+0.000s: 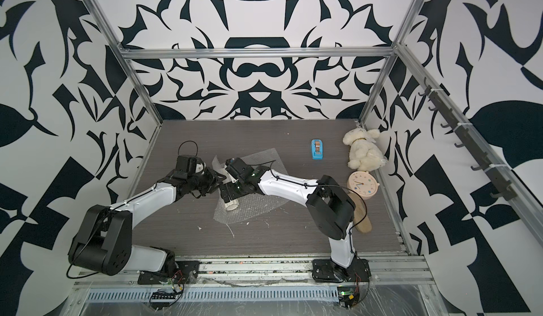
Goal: Wrap vases in bubble wrap
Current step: Wrap the vase in bubble wrap.
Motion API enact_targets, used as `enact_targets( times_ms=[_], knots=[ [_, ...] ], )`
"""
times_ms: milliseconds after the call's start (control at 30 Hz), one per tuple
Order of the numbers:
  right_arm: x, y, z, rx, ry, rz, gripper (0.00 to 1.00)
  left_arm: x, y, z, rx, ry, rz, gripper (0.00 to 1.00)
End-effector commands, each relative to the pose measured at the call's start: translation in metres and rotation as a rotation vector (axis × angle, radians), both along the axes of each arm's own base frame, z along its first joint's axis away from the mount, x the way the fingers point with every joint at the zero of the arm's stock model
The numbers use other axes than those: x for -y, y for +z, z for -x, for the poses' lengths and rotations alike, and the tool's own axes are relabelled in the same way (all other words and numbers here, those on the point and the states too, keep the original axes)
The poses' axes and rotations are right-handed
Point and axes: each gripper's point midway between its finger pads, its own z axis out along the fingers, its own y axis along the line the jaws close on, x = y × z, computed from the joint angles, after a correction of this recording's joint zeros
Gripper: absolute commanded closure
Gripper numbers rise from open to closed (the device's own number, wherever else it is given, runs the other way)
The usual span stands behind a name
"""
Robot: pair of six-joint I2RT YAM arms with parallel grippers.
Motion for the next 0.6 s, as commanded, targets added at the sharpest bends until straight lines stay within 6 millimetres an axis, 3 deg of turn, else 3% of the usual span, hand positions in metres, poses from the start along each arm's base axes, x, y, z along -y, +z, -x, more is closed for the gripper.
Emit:
enact_targets(
  times_ms=[0,200,433,567],
  knots=[
    [-0.007,0.032,-0.007,0.064,-0.06,-0.123,0.04,0.002,0.001,-0.009,0.004,0.019,0.0,0.66],
    [-0.015,0.041,-0.01,0.079,-0.12,-0.233,0.03,0.011,-0.003,-0.014,-0.001,0.007,-0.004,0.66],
    [-0.017,0.012,-0.014,0.057,-0.142,-0.151,0.04,0.015,-0.011,-0.014,-0.017,-0.001,-0.007,0.66],
    [-0.004,0.004,-0.012,0.07,-0.152,-0.105,0.11,0.016,-0.01,-0.014,-0.015,-0.003,-0.006,0.66]
  ],
)
